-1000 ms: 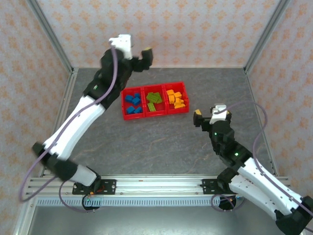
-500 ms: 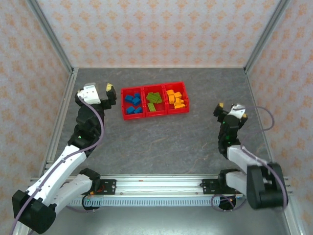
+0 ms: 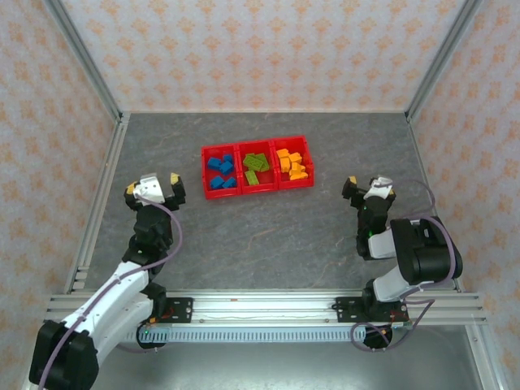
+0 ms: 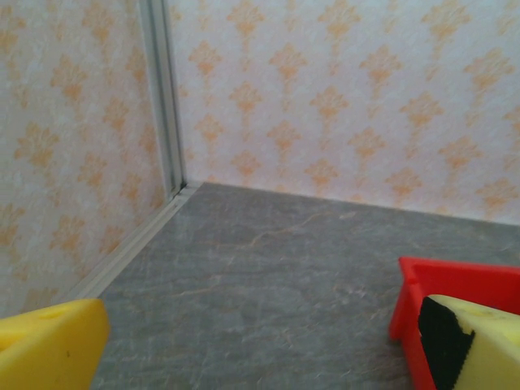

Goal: Sort the legos into containers by color
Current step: Reset both arms

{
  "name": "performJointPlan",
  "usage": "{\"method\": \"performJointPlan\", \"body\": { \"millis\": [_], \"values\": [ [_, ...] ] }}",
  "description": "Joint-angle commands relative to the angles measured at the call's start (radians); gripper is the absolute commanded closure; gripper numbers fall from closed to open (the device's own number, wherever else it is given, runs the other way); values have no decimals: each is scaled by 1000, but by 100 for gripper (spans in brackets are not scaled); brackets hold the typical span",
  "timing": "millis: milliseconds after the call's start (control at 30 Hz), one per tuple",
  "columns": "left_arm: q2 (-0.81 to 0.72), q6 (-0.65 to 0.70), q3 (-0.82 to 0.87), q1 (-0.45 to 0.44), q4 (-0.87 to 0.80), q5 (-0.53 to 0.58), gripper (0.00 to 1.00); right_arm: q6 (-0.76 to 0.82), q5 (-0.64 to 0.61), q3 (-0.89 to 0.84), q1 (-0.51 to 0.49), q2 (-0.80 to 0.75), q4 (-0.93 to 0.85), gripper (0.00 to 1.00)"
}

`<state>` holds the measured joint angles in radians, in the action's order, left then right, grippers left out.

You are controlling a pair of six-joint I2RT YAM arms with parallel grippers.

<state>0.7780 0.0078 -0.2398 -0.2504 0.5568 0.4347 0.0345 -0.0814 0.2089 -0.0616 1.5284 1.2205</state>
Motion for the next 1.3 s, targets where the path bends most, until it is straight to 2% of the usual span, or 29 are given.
{"method": "performJointPlan", "body": {
  "millis": [0,100,167,300,400,433,467,500,567,633,667,867,1067,1267],
  "values": [
    [44,-66,78,25,201,44,1,8,13,11,5,-3,42,0],
    [124,-75,174,66,418,72,1,7,12,12,4,-5,37,0],
    [208,-91,216,111,548,51,1,8,12,14,6,-8,26,0],
    [429,-135,245,188,818,-10,1,7,15,15,5,-7,28,0],
    [635,-97,205,204,987,-55,1,6,15,17,5,-7,26,0],
    [719,-60,192,208,1094,-81,1,7,15,17,5,-7,26,0],
    [740,-47,183,208,1075,-143,1,7,15,17,5,-7,26,0],
    [747,-46,155,203,1004,-164,1,7,15,17,5,-7,26,0],
    [777,-37,108,208,968,-174,1,8,15,17,5,-7,27,0],
    [747,-43,37,211,770,-206,1,7,15,15,6,-7,27,0],
    [747,-39,32,212,756,-227,0,7,15,17,5,-6,27,0],
    [766,4,106,198,944,-262,1,7,15,17,5,-7,26,0],
    [758,-11,53,202,818,-241,1,7,15,17,5,-7,27,0],
    [763,-8,56,202,832,-242,1,5,20,27,5,1,14,0]
  ]
}}
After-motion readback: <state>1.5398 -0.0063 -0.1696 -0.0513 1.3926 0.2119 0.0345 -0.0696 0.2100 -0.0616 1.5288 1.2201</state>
